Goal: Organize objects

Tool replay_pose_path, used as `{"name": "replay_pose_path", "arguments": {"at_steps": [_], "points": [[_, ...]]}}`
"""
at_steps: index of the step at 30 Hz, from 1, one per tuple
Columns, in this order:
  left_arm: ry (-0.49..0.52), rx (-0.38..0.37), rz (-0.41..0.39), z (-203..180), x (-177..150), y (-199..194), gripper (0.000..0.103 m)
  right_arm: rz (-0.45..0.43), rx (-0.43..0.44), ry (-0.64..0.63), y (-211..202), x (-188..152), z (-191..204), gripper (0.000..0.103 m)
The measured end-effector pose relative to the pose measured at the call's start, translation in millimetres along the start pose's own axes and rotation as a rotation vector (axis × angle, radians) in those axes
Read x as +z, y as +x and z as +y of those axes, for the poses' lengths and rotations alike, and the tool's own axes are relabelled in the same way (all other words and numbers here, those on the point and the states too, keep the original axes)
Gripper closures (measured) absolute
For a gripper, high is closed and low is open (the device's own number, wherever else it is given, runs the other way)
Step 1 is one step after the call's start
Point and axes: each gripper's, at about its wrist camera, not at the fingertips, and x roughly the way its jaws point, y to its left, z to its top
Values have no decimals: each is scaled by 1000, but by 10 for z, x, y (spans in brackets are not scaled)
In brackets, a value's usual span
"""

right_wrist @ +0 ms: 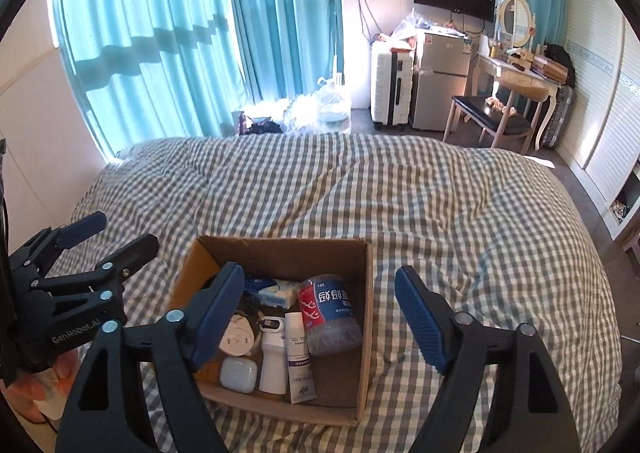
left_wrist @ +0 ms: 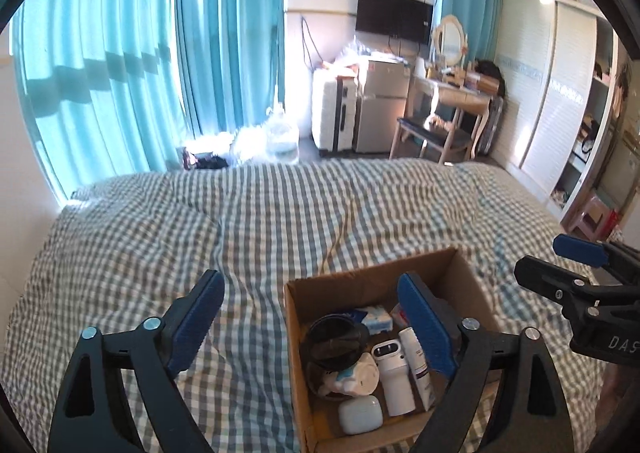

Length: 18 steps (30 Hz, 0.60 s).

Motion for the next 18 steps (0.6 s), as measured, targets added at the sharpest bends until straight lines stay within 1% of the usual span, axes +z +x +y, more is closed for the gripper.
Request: {"name": "replay_pose_path", "arguments": {"at_steps": [4,6,10,13,18], "points": [[19,16,-64,-30,71,-391,8,-58,-9,2,-395,-5,30,22],[29,26,-95,-33,114,-605,7,-90,-17,2,-604,-7,57,16],[30,19,-155,-62,177,-1037,4,-161,-42,-1,-1075,-36,95,13],[29,34,-195,-81,205,-1357,2,-190,-53,-7,-1359,-73,130,8],[44,51,-237,-121,196,-1724,1,-236,-59,-5,-1769,-172,189,7]]}}
